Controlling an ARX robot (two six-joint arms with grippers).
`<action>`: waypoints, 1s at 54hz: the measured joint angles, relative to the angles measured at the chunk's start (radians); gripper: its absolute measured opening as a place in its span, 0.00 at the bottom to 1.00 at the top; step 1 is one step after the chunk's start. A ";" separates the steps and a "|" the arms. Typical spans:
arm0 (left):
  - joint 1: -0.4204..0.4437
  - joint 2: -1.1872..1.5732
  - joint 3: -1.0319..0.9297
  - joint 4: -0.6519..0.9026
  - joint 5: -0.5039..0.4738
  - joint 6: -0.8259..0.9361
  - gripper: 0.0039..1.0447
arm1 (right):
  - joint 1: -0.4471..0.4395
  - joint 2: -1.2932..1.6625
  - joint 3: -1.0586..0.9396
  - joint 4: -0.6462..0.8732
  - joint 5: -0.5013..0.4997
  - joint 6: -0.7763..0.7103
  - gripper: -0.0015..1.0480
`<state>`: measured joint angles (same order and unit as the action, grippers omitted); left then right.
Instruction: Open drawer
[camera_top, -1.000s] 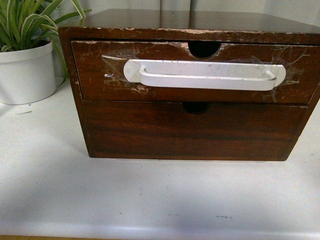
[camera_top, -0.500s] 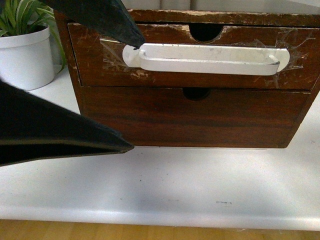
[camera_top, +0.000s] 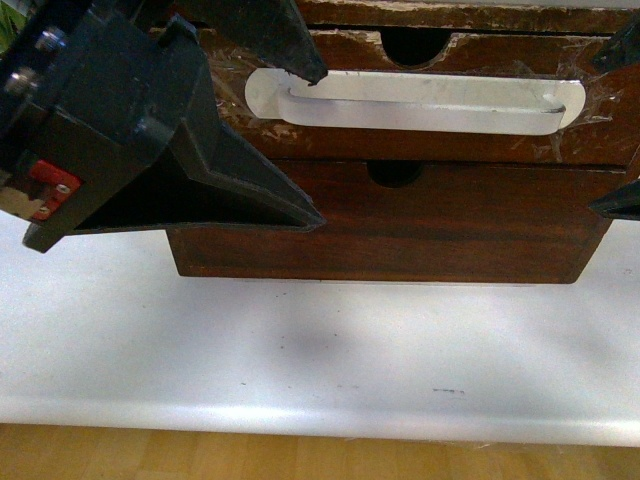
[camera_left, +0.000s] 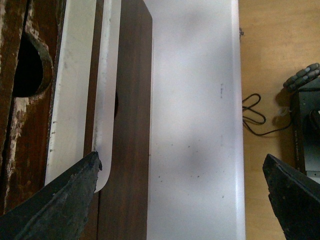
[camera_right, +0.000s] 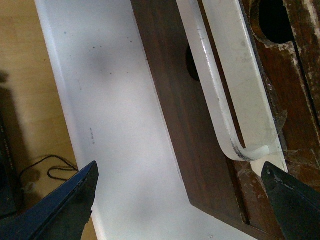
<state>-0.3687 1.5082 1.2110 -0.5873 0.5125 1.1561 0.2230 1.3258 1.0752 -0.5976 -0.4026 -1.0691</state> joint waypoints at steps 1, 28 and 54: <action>0.000 0.005 0.005 -0.002 -0.008 0.002 0.94 | -0.001 0.001 0.002 0.000 -0.001 0.000 0.91; -0.007 0.069 0.061 -0.034 -0.047 0.018 0.94 | -0.106 -0.002 0.029 -0.046 -0.067 -0.005 0.91; -0.024 0.104 0.068 0.008 -0.111 0.034 0.94 | -0.100 -0.010 0.042 -0.068 -0.072 -0.026 0.91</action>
<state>-0.3931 1.6119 1.2789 -0.5793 0.4019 1.1900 0.1234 1.3155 1.1175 -0.6659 -0.4747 -1.0946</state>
